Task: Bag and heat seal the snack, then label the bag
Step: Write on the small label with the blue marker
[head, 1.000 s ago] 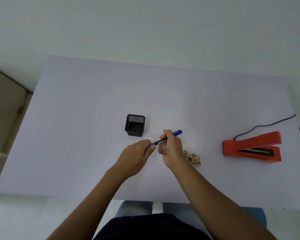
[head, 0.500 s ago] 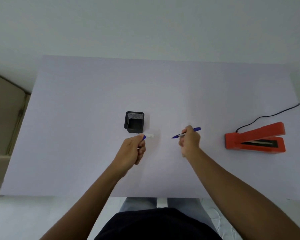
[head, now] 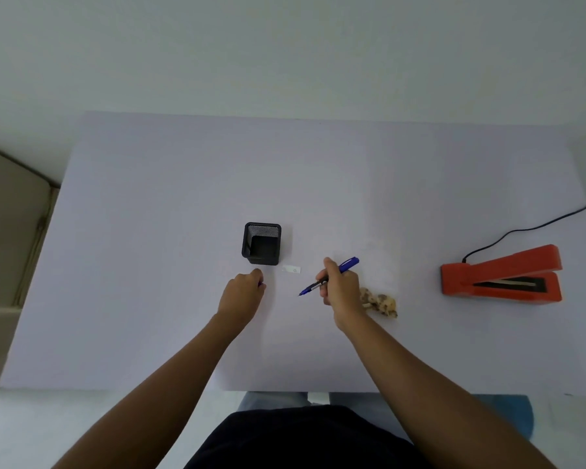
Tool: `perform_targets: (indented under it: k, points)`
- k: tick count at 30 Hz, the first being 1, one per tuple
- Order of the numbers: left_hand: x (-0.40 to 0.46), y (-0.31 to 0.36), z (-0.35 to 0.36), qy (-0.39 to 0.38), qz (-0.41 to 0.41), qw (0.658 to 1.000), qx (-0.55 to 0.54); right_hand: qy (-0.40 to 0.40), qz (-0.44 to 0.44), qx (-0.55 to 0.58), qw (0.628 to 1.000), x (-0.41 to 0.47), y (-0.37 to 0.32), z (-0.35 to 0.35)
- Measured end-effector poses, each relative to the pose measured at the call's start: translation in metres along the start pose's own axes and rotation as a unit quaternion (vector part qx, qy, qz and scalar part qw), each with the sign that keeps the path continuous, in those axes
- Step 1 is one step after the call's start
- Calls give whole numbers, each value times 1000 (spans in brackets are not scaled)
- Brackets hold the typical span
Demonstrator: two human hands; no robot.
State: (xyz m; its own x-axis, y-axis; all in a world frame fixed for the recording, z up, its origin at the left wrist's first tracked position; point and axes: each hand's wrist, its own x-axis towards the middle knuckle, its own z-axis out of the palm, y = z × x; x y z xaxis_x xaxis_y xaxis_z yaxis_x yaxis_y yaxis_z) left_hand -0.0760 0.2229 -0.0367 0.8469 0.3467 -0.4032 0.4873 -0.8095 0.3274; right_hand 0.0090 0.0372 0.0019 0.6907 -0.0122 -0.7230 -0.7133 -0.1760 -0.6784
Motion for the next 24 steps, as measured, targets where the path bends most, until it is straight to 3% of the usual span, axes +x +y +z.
perform_targets:
  k: [12, 17, 24]
  points:
    - [1, -9, 24, 24, 31, 999, 19, -9, -14, 7, 1000, 8, 7, -3]
    - [0, 4, 28, 68, 68, 995, 31, -23, -28, 40, 999, 13, 12, -6]
    - [26, 45, 36, 26, 86, 987, 135, -14, -89, -22, 996, 25, 27, -10]
